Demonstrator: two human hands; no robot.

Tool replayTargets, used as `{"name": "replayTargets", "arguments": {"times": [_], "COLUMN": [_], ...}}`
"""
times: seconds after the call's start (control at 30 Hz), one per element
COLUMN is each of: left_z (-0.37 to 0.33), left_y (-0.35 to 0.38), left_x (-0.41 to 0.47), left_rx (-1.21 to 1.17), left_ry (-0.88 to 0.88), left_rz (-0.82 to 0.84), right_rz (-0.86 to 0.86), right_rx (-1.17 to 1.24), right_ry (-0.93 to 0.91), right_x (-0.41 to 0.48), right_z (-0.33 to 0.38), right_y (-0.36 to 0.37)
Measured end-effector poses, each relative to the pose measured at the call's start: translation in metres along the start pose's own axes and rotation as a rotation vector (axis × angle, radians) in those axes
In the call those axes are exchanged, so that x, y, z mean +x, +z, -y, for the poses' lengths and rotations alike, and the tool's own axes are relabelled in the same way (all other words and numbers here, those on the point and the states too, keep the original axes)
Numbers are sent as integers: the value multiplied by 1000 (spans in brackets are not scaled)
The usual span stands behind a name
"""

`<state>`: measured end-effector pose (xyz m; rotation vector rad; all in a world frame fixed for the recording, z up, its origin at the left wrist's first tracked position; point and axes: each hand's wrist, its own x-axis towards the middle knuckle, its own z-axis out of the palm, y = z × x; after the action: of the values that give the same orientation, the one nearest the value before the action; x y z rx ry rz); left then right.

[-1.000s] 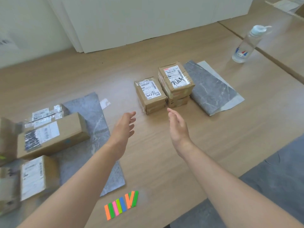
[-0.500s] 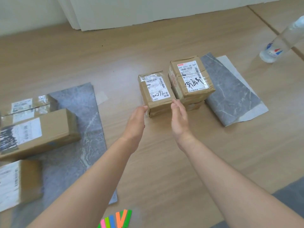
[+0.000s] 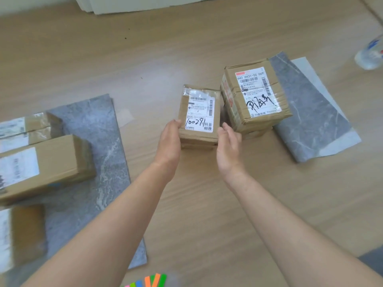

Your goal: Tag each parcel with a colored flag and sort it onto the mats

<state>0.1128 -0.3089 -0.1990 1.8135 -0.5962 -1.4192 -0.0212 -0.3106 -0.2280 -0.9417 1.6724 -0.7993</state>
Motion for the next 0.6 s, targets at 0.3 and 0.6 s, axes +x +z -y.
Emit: {"name": "replayTargets", "arguments": {"times": [0.3, 0.6], "left_z": [15, 16], "left_y": [-26, -53], "left_x": [-4, -32], "left_rx": [16, -161], "left_ry": [-69, -34], "left_rz": [-92, -54], "right_rz": [16, -1], "right_rx": [41, 90], "right_ry": [15, 15], "right_x": [-15, -48], "right_z": [-8, 9], "right_y": [26, 22]}}
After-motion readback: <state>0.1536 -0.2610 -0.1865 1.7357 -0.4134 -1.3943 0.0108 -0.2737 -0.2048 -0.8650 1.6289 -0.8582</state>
